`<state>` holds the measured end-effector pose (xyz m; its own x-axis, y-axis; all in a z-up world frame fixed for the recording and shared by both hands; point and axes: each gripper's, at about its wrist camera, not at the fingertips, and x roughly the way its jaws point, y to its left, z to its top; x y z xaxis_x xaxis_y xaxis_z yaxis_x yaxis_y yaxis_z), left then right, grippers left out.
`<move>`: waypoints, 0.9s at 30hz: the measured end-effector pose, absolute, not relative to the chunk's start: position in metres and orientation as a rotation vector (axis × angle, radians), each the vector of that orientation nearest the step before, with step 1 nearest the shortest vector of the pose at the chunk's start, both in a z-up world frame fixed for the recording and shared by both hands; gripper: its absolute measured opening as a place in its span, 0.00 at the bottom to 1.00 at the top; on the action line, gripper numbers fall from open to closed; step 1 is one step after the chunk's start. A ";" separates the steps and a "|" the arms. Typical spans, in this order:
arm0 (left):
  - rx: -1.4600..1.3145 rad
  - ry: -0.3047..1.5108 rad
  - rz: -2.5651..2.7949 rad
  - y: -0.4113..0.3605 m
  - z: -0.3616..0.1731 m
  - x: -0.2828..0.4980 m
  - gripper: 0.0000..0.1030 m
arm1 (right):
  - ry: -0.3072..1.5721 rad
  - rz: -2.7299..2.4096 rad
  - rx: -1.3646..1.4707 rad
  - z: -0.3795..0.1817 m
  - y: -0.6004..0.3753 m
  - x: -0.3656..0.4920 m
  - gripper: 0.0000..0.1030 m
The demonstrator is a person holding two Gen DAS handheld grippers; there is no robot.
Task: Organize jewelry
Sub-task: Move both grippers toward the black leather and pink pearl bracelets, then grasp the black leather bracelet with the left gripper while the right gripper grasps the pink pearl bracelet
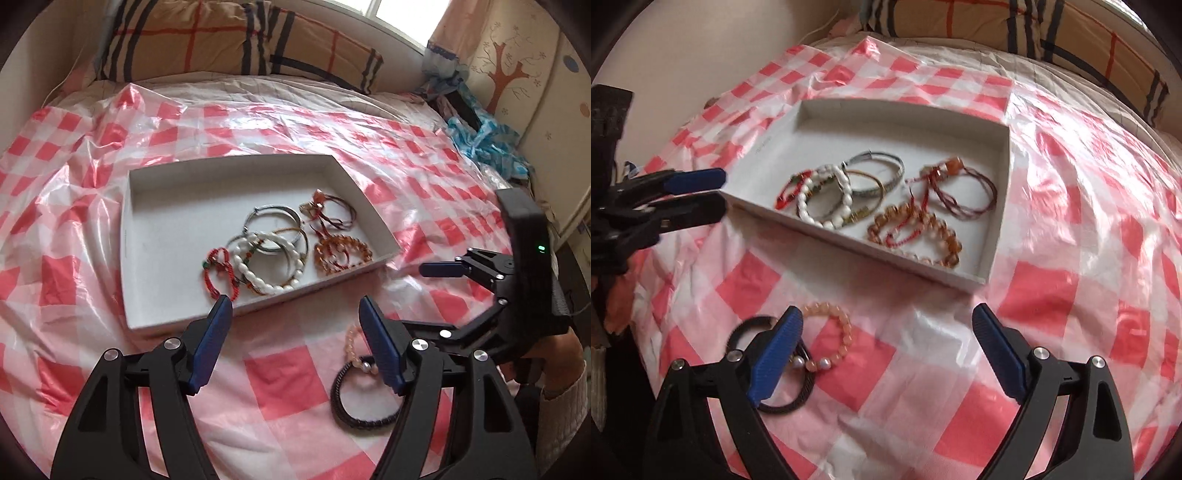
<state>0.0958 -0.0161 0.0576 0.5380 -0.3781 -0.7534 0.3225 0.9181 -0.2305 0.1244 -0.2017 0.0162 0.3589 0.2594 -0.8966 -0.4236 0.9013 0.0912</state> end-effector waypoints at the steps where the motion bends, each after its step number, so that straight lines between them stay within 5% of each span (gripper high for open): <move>1: -0.047 0.928 -0.431 -0.022 0.052 0.089 0.66 | 1.138 0.390 -0.173 0.006 -0.201 0.127 0.86; 9: 0.282 1.042 -0.360 -0.071 -0.005 0.054 0.66 | 1.130 0.282 -0.306 -0.008 -0.186 0.119 0.93; 22: 0.291 0.879 -0.188 -0.039 0.021 0.028 0.66 | 0.987 0.316 -0.195 0.018 -0.212 0.058 0.92; 24: 0.318 0.857 -0.203 -0.049 0.019 0.028 0.66 | 0.984 0.366 -0.154 0.019 -0.207 0.055 0.82; 26: 0.350 0.860 -0.206 -0.055 0.013 0.029 0.65 | 1.029 0.378 -0.110 0.014 -0.207 0.061 0.50; 27: 0.358 0.869 -0.206 -0.056 0.009 0.029 0.63 | 1.054 0.363 -0.106 0.009 -0.207 0.063 0.47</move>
